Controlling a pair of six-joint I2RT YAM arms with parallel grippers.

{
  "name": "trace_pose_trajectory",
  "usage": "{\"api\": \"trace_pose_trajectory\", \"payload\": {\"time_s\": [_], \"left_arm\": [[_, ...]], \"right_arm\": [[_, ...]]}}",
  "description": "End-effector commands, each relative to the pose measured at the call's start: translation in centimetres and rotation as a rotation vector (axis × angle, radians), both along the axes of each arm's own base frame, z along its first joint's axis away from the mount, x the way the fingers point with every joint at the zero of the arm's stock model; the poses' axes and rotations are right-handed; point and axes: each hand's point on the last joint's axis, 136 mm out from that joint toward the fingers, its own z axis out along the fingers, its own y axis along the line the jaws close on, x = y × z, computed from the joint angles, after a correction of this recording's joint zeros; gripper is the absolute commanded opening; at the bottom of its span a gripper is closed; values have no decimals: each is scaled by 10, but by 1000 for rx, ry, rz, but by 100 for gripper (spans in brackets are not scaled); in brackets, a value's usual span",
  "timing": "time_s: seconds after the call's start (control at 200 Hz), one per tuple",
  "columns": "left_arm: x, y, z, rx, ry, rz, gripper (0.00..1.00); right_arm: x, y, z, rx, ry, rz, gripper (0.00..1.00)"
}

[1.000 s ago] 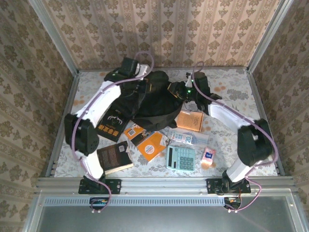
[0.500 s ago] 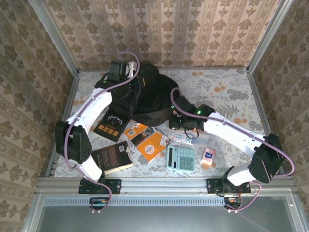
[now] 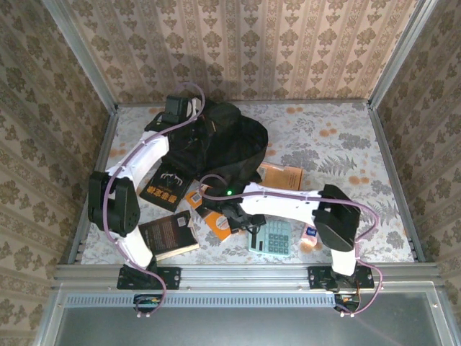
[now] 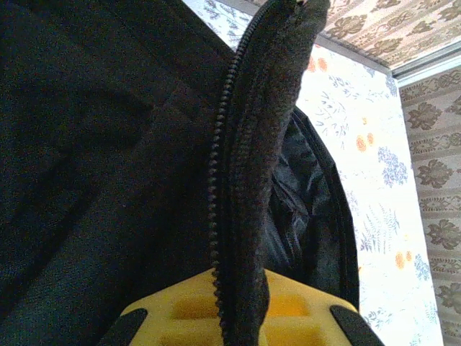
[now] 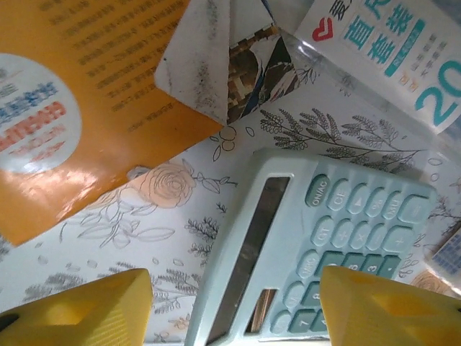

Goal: Pack the student bag
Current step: Pick up the loose stationery from the bottom-center of the table.

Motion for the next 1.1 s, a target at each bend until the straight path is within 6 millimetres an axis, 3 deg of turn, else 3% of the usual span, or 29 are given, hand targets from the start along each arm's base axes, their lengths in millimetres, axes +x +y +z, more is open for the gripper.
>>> {"api": "trace_pose_trajectory", "payload": {"time_s": [0.0, 0.485, 0.62, 0.875, 1.095], "left_arm": [[4, 6, 2, -30, 1, 18, 0], [8, 20, 0, -1, -6, 53, 0], [9, 22, 2, -7, -7, 55, 0], [15, 29, -6, -34, 21, 77, 0], [17, 32, -4, -42, 20, 72, 0]], "right_arm": [[-1, -14, -4, -104, 4, -70, 66], [-25, -14, -52, -165, 104, -170, 54], [-28, -15, -59, -171, 123, -177, 46], [-23, -20, -47, -180, 71, -180, 22], [-15, -24, -12, -178, -16, -168, 8]]}}
